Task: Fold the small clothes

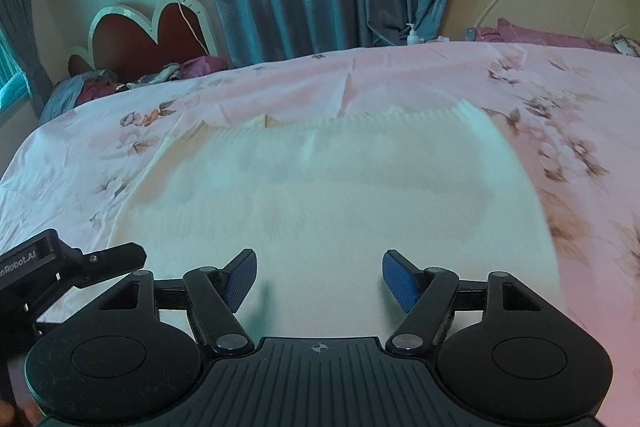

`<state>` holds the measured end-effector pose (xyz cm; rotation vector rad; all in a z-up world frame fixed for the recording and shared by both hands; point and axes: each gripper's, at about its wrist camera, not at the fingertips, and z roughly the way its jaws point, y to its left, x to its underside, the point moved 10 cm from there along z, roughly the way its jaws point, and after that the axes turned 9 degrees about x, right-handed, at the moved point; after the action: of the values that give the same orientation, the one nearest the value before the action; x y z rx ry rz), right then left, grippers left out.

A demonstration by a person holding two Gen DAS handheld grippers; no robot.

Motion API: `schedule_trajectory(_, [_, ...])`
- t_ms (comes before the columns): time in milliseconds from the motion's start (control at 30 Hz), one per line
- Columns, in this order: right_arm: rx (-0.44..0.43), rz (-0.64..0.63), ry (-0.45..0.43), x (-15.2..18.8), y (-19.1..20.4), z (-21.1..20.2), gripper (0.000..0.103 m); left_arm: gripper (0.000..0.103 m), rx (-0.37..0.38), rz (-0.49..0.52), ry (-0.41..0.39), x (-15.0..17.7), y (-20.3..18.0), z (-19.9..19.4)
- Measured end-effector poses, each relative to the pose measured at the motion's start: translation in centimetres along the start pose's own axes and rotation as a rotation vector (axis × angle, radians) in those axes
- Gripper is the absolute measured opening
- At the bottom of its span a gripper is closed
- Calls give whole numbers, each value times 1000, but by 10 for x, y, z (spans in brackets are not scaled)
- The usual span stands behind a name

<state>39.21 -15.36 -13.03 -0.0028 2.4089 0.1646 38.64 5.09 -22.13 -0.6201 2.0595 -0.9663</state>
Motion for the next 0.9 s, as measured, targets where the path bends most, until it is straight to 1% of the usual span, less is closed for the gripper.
schedule_trajectory(67, [5,-7,-7,-7,4,9,70,73,13,-29,-29,-5,2,6])
schedule_trajectory(133, [13,-18,-12,-13,8,18,70,62,25,-60,-53,-12,4,11])
schedule_trajectory(167, [18,-23,-11,-15,9,22,70,60,35,-79,-63,-15,6,14])
schedule_trajectory(233, [29,-29,-13,-19,11,29,69,52,48,-107,-86,-22,9,18])
schedule_trajectory(267, [38,-30,-12,-20,11,33,60,49,53,-122,-96,-24,11,20])
schedule_trajectory(300, [45,-28,-7,-21,10,36,55,42,56,-137,-106,-26,12,22])
schedule_trajectory(333, [59,-23,-3,-22,8,40,49,31,56,-146,-109,-27,15,23])
schedule_trajectory(400, [87,-31,10,-19,5,50,49,21,57,-162,-108,-28,20,23])
schedule_trajectory(433, [97,-58,32,-14,6,58,49,20,62,-163,-106,-28,22,23])
schedule_trajectory(467, [109,-103,31,-9,8,62,49,19,64,-159,-107,-28,23,23])
schedule_trajectory(533, [136,-188,3,-5,14,62,49,16,62,-140,-111,-28,20,20])
schedule_trajectory(633, [120,-166,9,-4,10,63,49,14,65,-97,-126,-31,12,15])
schedule_trajectory(700, [132,-213,-32,2,13,64,49,13,56,-51,-135,-32,4,13])
schedule_trajectory(733, [138,-226,-36,3,14,63,49,13,48,-19,-139,-33,-2,12])
schedule_trajectory(767, [130,-214,-29,2,13,64,49,12,44,16,-144,-34,-9,10])
schedule_trajectory(833, [85,-169,-18,-2,8,62,49,11,30,104,-153,-34,-27,8])
schedule_trajectory(900, [9,-101,-16,-9,0,54,49,11,23,209,-157,-32,-51,7])
